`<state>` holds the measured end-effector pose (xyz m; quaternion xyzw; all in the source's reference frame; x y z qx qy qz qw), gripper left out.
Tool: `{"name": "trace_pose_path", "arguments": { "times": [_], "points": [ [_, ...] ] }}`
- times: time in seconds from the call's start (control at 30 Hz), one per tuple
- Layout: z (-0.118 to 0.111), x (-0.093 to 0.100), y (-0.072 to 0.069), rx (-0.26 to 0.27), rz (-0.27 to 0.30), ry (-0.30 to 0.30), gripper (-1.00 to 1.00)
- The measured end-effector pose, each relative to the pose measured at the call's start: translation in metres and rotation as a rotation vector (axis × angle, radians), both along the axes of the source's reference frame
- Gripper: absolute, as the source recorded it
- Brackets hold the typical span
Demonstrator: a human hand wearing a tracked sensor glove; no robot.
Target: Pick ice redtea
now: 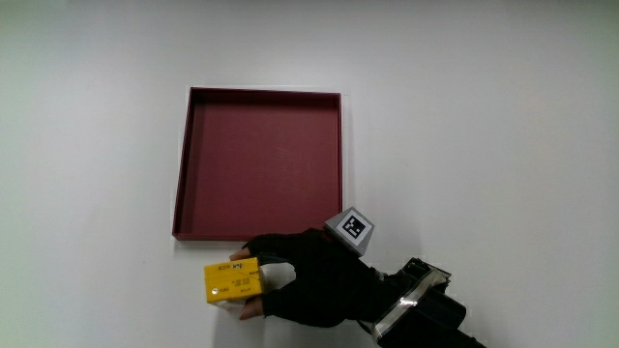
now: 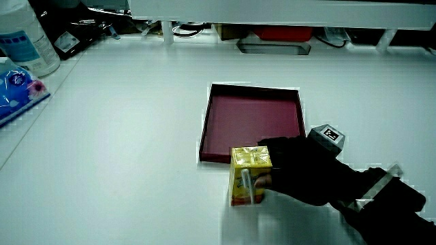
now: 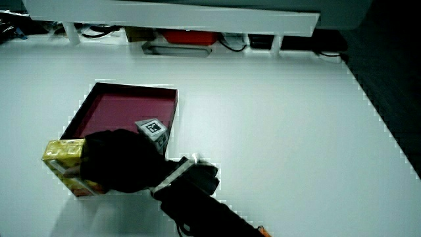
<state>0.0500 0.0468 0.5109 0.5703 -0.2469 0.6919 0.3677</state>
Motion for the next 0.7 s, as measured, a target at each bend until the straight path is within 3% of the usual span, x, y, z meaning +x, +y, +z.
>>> {"name": "trace_pose_path", "arguments": {
  "times": [0.13, 0.37, 0.53, 0.7],
  "points": [
    [0.0, 0.0, 0.002, 0.019, 0.017, -0.01, 0.79],
    [-0.005, 0.001, 0.0, 0.0, 0.021, -0.019, 1.0],
    [-0.014, 0.007, -0.009, -0.05, 0.057, -0.077, 1.0],
    [-0.033, 0.016, -0.027, -0.026, 0.127, -0.119, 1.0]
  ]
}}
